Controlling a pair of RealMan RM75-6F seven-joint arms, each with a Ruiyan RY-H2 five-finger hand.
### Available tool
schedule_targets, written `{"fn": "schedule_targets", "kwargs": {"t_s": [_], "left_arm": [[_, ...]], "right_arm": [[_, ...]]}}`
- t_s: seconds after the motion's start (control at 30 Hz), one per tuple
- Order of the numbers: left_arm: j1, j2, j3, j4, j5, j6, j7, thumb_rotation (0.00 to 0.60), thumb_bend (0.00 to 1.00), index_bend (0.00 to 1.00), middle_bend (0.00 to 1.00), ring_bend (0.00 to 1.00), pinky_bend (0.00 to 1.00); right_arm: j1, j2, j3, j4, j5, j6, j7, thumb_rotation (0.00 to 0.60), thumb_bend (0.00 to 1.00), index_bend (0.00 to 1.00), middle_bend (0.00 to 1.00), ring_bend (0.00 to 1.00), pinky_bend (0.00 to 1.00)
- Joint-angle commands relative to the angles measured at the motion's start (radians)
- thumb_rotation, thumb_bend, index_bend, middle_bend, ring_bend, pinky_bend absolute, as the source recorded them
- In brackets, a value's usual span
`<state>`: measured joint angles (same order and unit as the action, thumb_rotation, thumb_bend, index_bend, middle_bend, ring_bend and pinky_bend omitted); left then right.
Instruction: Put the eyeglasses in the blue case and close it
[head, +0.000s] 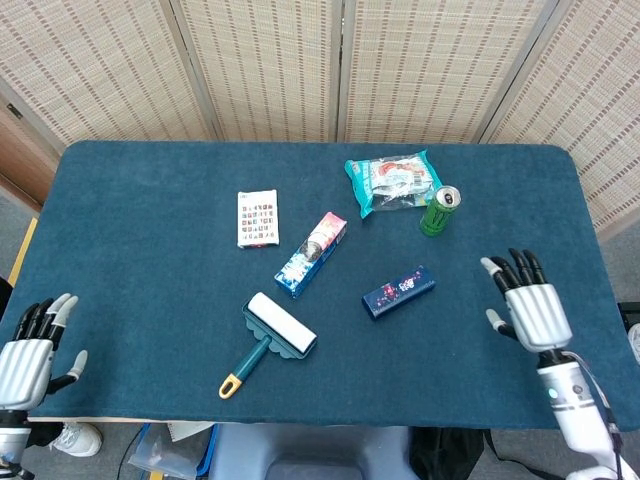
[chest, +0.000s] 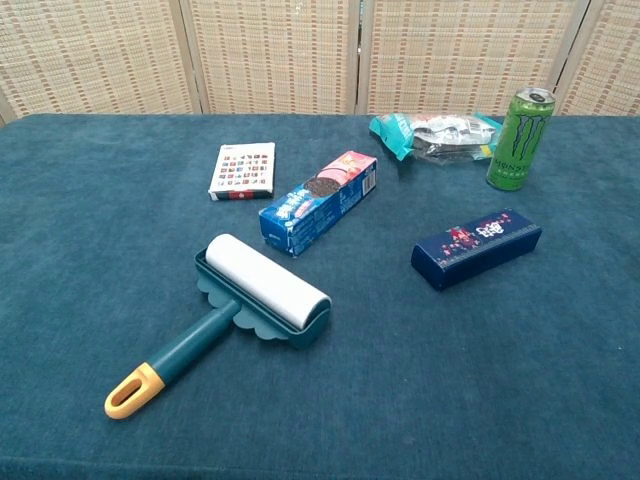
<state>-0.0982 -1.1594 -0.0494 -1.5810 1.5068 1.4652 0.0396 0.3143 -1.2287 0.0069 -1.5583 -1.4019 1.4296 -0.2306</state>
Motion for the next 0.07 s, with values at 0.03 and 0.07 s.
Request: {"fn": "schedule_targets", "kwargs": {"t_s": [0.03, 0.07], "left_arm": [[-0.009, -0.007, -0.006, -0.01, 0.003, -0.001, 0.018, 0.6, 0.38, 0.0, 0.0, 0.0, 0.0], [-0.012, -0.009, -0.009, -0.014, 0.002, 0.0, 0.026, 0.6, 0.38, 0.0, 0.0, 0.0, 0.0]], "right_arm": [[-0.104, 0.055, -0.035, -0.053, -0.036, 0.115, 0.013, 0.6, 0.28, 0.14, 0.16, 0.0, 0.0], [-0.124, 0.059, -0.039, -0.059, -0.039, 0.136, 0.016, 0.6, 0.28, 0.14, 0.16, 0.0, 0.0]]}}
